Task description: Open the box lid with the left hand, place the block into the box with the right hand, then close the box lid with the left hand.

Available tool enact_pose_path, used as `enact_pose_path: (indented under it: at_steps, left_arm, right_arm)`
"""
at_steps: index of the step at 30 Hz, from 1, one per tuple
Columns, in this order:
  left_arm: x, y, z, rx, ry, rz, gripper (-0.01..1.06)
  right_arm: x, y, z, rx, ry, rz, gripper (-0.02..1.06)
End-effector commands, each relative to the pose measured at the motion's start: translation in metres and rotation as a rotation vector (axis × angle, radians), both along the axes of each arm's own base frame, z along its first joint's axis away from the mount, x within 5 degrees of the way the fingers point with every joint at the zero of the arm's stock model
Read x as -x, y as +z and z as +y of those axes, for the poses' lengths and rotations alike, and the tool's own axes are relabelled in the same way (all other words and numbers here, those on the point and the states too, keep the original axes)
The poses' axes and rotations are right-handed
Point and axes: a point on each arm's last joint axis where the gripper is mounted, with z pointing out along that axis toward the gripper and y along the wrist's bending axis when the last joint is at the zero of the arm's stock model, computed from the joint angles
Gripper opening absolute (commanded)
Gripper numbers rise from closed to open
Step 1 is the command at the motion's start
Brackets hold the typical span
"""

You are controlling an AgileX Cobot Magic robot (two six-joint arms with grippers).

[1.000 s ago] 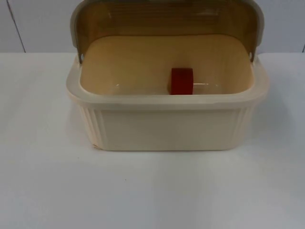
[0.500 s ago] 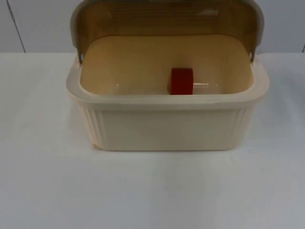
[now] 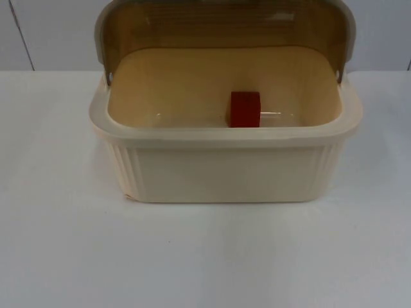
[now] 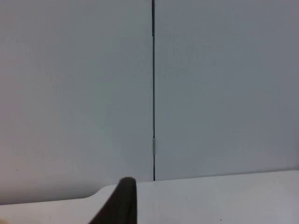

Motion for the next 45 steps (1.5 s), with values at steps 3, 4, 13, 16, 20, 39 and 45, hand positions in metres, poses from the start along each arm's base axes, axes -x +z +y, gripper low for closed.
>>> enact_pose_path:
  at_steps: [3,4,13,16,20,39,45]
  left_arm:
    - [-0.007,0.001,-0.004,0.035,-0.006,-0.013,1.03]
    - [-0.007,0.001,-0.004,0.035,-0.006,-0.013,1.03]
    - [-0.058,0.025,-0.02,-0.063,-0.088,-0.042,1.03]
    - [-0.073,0.03,-0.034,-0.118,-0.143,-0.046,1.03]
    - [-0.104,0.031,-0.063,-0.246,-0.261,-0.046,1.03]
    - [-0.153,-0.014,-0.165,-0.741,-0.727,-0.086,1.0]
    - [-0.157,-0.024,-0.17,-0.711,-0.754,-0.07,0.63]
  right_arm:
    - [0.004,0.005,0.0,-0.006,-0.003,-0.009,1.05]
    - [0.004,0.005,0.0,-0.006,-0.003,-0.009,1.05]
    - [0.004,0.004,0.001,-0.01,0.0,-0.001,1.05]
    - [0.004,0.004,0.001,-0.01,0.0,-0.001,1.05]
    - [0.004,0.003,0.001,-0.01,0.001,0.003,1.05]
    - [0.005,0.001,0.001,-0.01,0.002,0.027,1.05]
    - [0.004,0.002,0.001,-0.009,0.001,0.02,1.05]
